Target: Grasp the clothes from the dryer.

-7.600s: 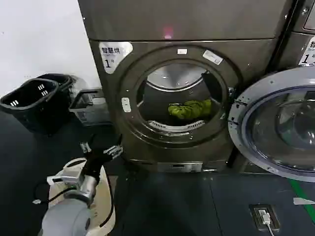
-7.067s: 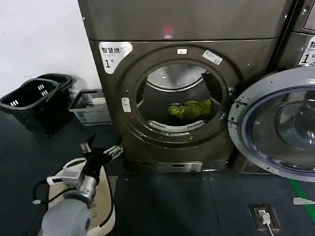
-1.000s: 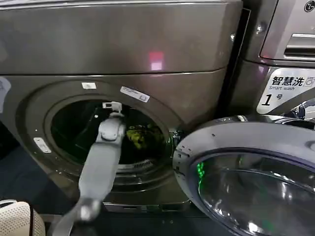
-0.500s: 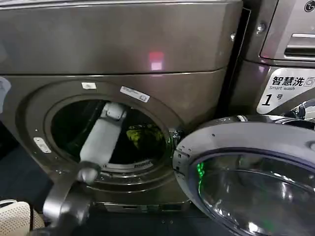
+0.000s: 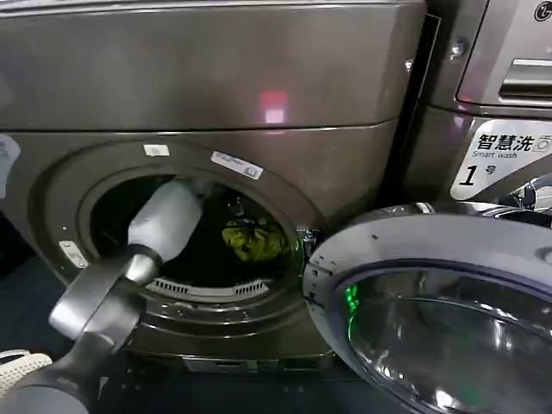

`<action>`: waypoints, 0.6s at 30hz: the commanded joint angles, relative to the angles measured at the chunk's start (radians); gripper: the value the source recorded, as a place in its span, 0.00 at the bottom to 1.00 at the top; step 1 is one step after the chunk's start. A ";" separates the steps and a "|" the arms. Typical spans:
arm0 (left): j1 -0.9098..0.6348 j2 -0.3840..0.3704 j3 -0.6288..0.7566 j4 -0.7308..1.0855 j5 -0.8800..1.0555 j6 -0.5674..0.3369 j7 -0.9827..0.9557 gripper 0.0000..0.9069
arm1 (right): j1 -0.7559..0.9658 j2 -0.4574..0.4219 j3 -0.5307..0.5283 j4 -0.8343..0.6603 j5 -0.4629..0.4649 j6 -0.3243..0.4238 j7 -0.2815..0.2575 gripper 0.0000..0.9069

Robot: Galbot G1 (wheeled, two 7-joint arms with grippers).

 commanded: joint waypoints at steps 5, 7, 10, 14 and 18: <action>-0.039 -0.016 0.157 0.052 0.056 -0.115 0.215 1.00 | 0.004 0.013 -0.007 0.004 0.001 0.008 -0.002 1.00; -0.027 -0.022 0.155 0.053 0.058 -0.114 0.211 1.00 | 0.008 0.015 -0.011 0.007 0.001 0.008 -0.003 1.00; -0.003 -0.024 0.148 0.046 0.056 -0.113 0.212 1.00 | 0.011 0.020 -0.016 0.010 0.001 0.008 -0.005 1.00; 0.026 -0.021 0.149 0.033 0.055 -0.115 0.209 1.00 | 0.015 0.022 -0.023 0.013 -0.001 0.009 -0.007 1.00; 0.058 -0.020 0.146 0.024 0.055 -0.120 0.203 1.00 | 0.014 0.025 -0.027 0.017 -0.002 0.011 -0.009 1.00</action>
